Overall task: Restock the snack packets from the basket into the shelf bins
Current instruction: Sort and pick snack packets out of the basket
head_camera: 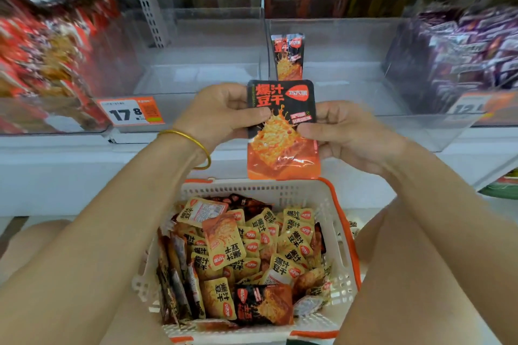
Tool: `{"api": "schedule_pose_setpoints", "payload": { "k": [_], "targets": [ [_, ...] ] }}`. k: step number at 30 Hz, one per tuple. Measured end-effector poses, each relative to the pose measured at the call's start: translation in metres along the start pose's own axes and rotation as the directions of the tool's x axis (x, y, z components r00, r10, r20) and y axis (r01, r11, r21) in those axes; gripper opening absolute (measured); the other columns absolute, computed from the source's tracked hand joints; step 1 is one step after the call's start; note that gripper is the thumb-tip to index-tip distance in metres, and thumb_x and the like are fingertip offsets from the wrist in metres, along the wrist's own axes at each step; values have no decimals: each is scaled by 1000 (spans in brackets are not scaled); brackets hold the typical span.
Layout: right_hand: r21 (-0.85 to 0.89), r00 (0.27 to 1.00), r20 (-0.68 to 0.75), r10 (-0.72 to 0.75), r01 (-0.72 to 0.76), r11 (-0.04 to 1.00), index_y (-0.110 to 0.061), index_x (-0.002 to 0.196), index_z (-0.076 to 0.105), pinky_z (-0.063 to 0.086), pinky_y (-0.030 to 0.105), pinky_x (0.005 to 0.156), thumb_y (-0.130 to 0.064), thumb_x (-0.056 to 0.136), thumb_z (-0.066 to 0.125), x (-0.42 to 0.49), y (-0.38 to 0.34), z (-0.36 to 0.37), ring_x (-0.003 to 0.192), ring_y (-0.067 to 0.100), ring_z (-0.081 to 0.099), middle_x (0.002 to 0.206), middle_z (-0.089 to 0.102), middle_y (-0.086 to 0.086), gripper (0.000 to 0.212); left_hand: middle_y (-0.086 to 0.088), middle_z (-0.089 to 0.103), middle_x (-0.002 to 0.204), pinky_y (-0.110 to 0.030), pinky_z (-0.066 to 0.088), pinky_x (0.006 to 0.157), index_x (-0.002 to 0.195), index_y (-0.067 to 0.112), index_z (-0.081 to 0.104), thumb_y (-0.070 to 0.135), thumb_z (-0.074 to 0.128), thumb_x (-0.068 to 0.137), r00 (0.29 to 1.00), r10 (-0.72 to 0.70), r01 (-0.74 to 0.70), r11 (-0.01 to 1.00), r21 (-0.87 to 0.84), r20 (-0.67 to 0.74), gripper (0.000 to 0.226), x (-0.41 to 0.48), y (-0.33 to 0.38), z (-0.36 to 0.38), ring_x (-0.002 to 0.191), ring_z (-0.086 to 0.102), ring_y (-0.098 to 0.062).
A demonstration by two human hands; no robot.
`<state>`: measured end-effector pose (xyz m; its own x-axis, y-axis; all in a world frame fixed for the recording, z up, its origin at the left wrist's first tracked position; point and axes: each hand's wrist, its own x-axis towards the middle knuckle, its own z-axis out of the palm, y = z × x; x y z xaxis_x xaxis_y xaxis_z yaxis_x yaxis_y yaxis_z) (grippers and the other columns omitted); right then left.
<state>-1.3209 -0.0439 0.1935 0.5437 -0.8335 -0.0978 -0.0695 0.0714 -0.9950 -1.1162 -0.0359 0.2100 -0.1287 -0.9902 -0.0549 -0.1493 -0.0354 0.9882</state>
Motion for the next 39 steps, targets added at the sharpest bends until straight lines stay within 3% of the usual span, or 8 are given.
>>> {"api": "schedule_pose_setpoints", "payload": {
  "k": [3,6,11,16,19,21,31,39],
  "targets": [
    [62,997,-60,43,-39,997,-8,84,61,53,21,45,-5,83,55,12,-31,-21,51,9,64,65,69,1,7,1,66,66,-19,53,55,85,11,64,2,63,86,996,56,-61,995,-78,-66,9,23,24,8,55,62,-6],
    [102,966,-182,184,-168,981,-8,83,61,59,26,58,-8,86,56,42,-48,-59,55,10,67,65,70,3,6,-5,64,81,-24,54,62,94,10,61,14,63,89,960,199,-151,960,235,-199,7,59,30,17,71,62,-12],
    [31,870,-345,352,-364,931,-18,87,57,56,25,57,-12,92,57,109,-35,-110,67,15,66,83,67,4,8,-11,61,115,-41,41,95,105,7,67,34,50,92,910,414,-186,463,867,-26,35,104,18,19,112,51,-29],
    [-227,871,-458,175,-305,925,-11,97,61,57,36,68,3,86,62,174,-17,-115,77,20,67,101,67,11,18,-6,56,113,-35,37,81,102,8,63,25,45,91,929,369,-149,318,936,22,26,130,12,22,113,47,-28],
    [-453,867,-494,68,-323,831,-5,109,63,52,41,90,2,81,67,198,-4,-115,106,29,62,114,65,14,29,-6,57,117,-37,39,87,106,9,62,26,49,88,925,380,-152,311,938,25,28,137,6,20,113,47,-26],
    [-580,862,-505,47,-379,721,-6,113,63,53,40,88,-8,81,69,205,5,-116,102,30,63,111,66,13,33,-6,57,119,-37,38,90,106,8,63,30,45,86,925,380,-149,319,936,18,35,137,4,19,114,46,-26],
    [-461,741,-669,58,-475,750,-9,98,49,51,31,80,-18,82,71,242,25,-116,100,27,64,107,64,9,29,-7,54,132,-38,35,103,114,7,64,33,36,79,911,413,-179,394,901,1,52,134,1,20,125,43,-25],
    [-442,723,-670,168,-570,693,-6,103,34,43,27,41,-30,78,75,246,24,-101,47,20,54,95,63,13,54,-7,53,133,-37,33,103,113,7,64,35,32,79,901,434,-204,433,878,-4,55,132,0,21,126,41,-24]
  ]
}}
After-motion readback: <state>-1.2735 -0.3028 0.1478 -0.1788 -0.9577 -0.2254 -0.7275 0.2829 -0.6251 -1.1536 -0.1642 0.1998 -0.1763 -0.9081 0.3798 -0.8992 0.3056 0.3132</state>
